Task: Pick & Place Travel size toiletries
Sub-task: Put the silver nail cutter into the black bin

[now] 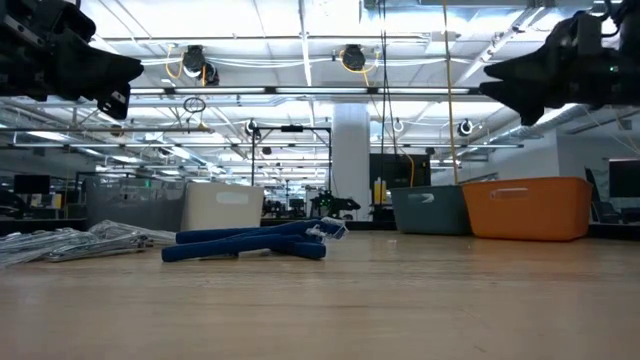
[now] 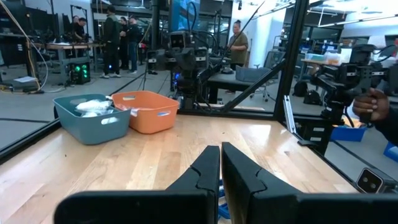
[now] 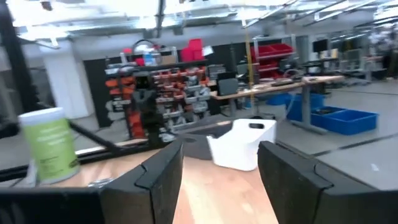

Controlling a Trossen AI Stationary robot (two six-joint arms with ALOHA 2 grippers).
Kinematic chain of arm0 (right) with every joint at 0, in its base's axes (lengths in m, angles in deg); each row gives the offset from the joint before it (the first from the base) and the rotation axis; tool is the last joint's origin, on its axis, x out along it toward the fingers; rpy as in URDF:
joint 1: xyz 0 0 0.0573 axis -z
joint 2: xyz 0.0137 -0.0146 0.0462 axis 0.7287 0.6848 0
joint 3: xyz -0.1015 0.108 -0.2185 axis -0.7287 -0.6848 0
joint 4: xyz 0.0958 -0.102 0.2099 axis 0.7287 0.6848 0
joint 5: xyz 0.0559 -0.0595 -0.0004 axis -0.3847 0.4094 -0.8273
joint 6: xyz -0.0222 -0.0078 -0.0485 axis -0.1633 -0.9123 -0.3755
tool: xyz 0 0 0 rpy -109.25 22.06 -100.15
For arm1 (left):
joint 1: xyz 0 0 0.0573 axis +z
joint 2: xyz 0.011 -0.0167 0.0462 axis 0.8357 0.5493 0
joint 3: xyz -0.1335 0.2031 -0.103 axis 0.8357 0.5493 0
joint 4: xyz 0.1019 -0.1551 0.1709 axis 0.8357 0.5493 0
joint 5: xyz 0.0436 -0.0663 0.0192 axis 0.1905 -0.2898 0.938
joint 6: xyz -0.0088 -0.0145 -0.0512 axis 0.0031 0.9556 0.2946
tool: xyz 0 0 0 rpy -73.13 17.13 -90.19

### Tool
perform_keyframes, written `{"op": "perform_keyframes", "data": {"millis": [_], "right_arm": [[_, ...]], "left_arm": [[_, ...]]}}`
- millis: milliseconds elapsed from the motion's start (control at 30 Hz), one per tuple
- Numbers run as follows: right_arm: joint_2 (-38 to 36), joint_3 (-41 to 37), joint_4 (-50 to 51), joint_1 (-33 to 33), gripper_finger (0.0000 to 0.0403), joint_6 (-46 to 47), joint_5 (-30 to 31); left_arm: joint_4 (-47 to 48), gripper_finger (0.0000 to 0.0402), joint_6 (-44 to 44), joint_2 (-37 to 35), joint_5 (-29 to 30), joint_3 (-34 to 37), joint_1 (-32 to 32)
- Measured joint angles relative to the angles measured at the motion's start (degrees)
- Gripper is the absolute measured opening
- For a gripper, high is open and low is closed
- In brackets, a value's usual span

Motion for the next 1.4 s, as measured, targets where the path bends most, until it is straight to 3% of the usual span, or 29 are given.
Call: {"op": "perform_keyframes", "data": {"millis": [567,800,1067,1400], "right_arm": [[0.04,-0.17,-0.81,-17.33,0.0196,-4.5,2.64],[0.07,-0.2,4.2,-20.29,0.0195,-5.5,12.13],[0.04,-0.22,5.72,-22.89,0.0195,-8.88,12.24],[0.04,-0.24,8.83,-23.67,0.0196,-5.71,9.22]], "left_arm": [[0.0,0.0015,0.0,-0.02,0.02,0.0,0.0],[0.0,0.0015,0.0,-0.02,0.0,0.0,-0.02],[0.0,0.0015,0.0,-0.02,0.02,0.0,0.0],[0.0,0.0015,0.0,-0.02,0.02,0.0,-0.02]]}}
